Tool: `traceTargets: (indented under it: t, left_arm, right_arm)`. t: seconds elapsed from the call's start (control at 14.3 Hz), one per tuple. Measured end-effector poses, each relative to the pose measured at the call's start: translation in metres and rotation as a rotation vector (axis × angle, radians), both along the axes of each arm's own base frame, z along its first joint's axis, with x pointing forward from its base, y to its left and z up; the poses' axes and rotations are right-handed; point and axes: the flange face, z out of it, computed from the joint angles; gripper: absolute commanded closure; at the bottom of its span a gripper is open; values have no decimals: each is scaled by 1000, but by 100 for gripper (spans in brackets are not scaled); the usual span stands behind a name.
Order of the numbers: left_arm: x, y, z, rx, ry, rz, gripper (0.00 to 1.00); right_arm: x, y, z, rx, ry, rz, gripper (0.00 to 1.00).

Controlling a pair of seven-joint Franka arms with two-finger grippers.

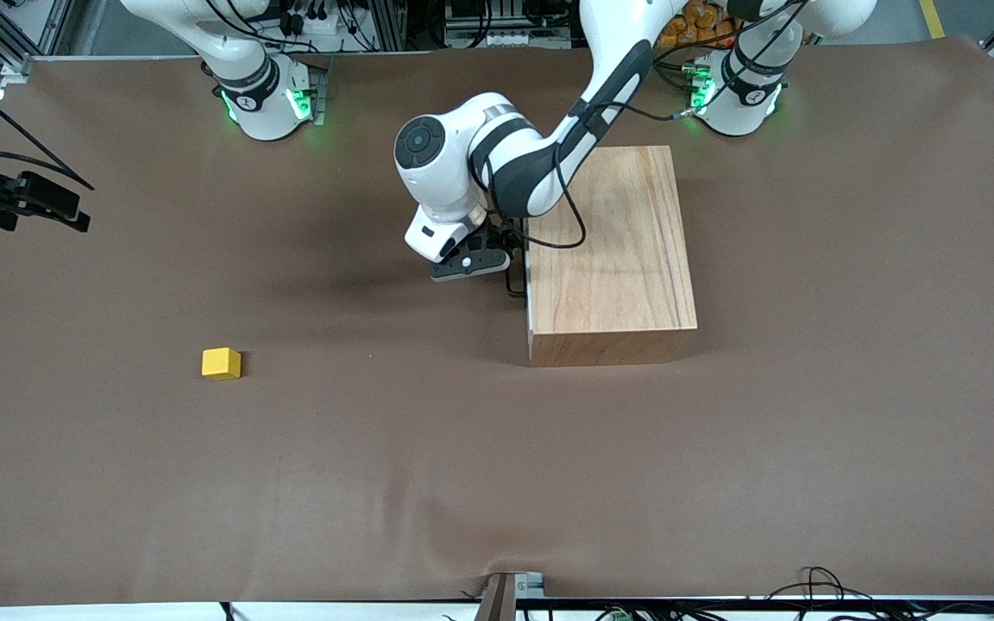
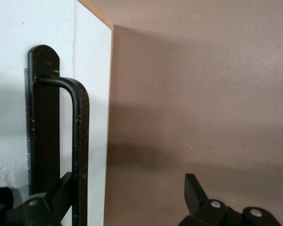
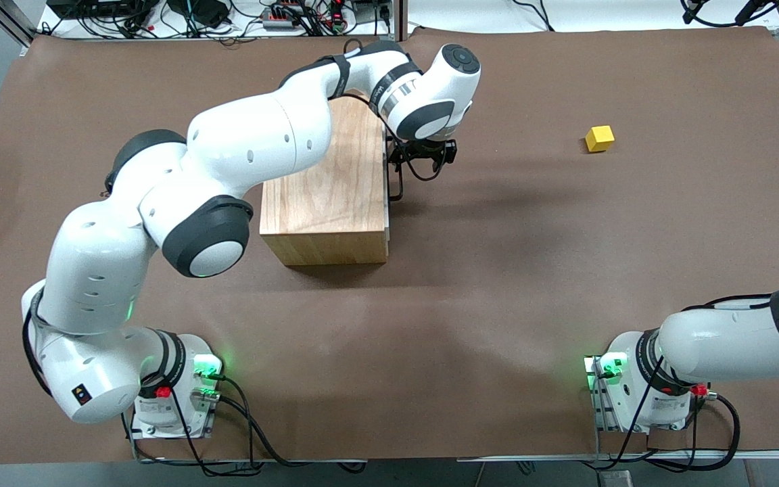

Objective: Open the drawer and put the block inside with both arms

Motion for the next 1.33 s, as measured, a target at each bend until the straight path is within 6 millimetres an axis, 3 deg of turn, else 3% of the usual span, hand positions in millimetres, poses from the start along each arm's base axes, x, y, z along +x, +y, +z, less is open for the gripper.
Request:
traceTargets:
  t: [0.63, 1.33]
  left_arm:
    - [-2, -11, 2, -57, -26, -15, 0]
    - [-24, -29, 0, -79, -36, -55, 0]
  right_arm:
    - [0, 0, 0, 0, 0, 0, 0]
    - [0, 0, 0, 0, 2, 0, 0]
